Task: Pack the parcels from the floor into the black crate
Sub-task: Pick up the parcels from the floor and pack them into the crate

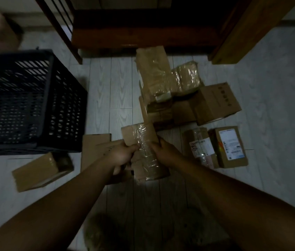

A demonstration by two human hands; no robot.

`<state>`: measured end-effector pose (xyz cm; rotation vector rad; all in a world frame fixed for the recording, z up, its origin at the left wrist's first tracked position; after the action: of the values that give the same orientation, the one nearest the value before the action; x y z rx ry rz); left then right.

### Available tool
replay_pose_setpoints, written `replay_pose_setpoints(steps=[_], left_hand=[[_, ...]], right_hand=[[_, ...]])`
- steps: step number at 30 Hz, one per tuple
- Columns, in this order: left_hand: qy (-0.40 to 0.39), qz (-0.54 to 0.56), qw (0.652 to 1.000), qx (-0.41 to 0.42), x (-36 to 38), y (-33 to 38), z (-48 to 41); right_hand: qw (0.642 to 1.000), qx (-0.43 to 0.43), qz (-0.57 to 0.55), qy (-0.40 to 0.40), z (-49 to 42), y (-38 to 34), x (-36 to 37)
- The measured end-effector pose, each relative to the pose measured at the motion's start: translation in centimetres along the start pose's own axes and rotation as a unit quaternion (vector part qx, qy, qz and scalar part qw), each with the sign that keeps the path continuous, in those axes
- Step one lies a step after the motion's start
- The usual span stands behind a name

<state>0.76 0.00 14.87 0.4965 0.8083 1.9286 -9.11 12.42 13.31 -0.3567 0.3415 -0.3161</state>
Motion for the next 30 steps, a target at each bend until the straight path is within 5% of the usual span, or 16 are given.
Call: replay_pose_setpoints(steps=[16, 21, 30], left_hand=[[-0.037, -0.076, 0.987, 0.139, -6.8, 35.4, 35.6], [-0.016, -0.112, 0.971, 0.213, -8.0, 41.2, 42.4], [-0.083, -0.051, 0.958, 0.269, -9.6, 43.3, 52.8]], right_hand=[[0.988, -0.128, -0.012, 0.084, 45.0, -23.4, -8.7], [0.969, -0.176, -0.041, 0.168, 53.7, -27.2, -9.7], [0.936, -0.296, -0.100, 0.161, 64.3, -27.6, -10.2]])
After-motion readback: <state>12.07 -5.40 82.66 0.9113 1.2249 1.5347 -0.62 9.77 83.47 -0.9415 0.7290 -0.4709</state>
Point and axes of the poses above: each hand's wrist, its own z-axis away from the middle knuckle, its own x-axis out of the palm, y = z × x, the point moved 1 cm from there along -z, towards the middle knuckle, and after that the axes turned 14 degrees about x, right-handed, at the moved point
